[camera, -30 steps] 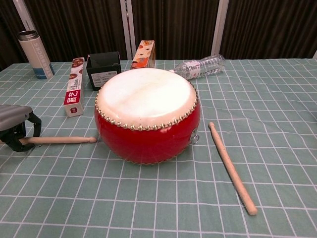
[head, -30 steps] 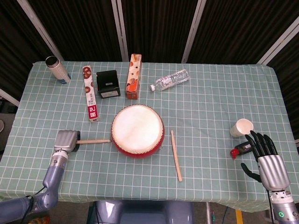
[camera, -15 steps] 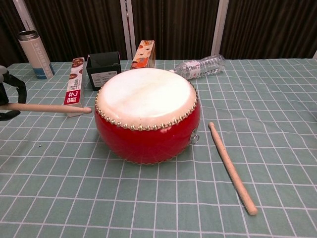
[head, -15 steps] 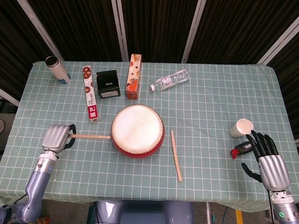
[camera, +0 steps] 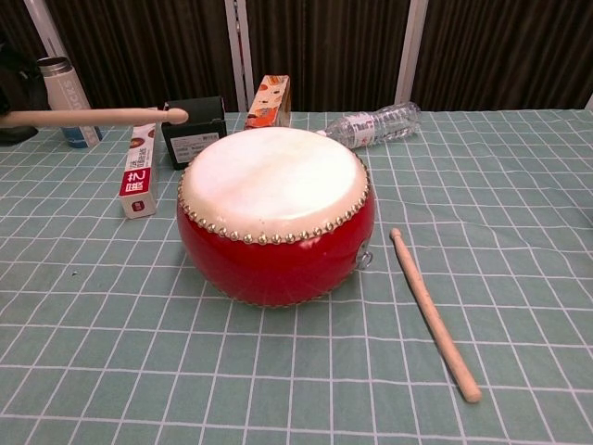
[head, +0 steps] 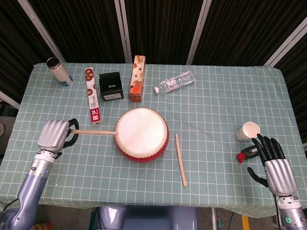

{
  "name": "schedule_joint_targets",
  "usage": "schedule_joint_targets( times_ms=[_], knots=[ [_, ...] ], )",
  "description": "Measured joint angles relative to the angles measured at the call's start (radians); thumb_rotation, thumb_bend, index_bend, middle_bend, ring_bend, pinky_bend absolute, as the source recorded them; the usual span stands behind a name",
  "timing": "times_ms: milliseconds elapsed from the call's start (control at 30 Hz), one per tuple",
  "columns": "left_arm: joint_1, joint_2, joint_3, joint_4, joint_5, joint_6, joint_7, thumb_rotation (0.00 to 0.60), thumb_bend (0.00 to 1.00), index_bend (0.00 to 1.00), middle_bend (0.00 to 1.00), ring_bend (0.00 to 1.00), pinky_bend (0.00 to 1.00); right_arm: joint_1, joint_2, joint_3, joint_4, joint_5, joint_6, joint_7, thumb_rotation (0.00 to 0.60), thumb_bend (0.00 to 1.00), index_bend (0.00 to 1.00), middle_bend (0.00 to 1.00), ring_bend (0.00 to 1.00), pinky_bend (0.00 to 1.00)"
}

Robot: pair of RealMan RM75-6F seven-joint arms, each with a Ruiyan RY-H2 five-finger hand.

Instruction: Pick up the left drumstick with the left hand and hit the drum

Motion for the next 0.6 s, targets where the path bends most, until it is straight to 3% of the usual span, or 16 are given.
schedule_joint_targets(
  times_ms=[200,433,600],
  knots=[
    [-0.041,-0.04,-0.029,-0.007,-0.012,0.004,0.039,0.6,0.64,0.81,1.0,1.0,0.95,0.0,0.0,0.0,0.0,0.002,-0.002,0.0,0.6,0.3,0.0,0.0,0.0,0.06],
    [-0.094,-0.159,-0.064,0.037,-0.04,0.034,0.089,0.6,0.64,0.81,1.0,1.0,0.95,0.001,0.001,0.0,0.002,0.0,-0.001,0.002,0.6,0.3,0.0,0.0,0.0,0.06],
    [-0.129,-0.228,-0.058,0.084,-0.107,0.029,0.169,0.6,0.65,0.81,1.0,1.0,0.95,0.0,0.002,-0.001,0.002,-0.001,-0.001,0.006,0.6,0.3,0.0,0.0,0.0,0.06]
  ],
)
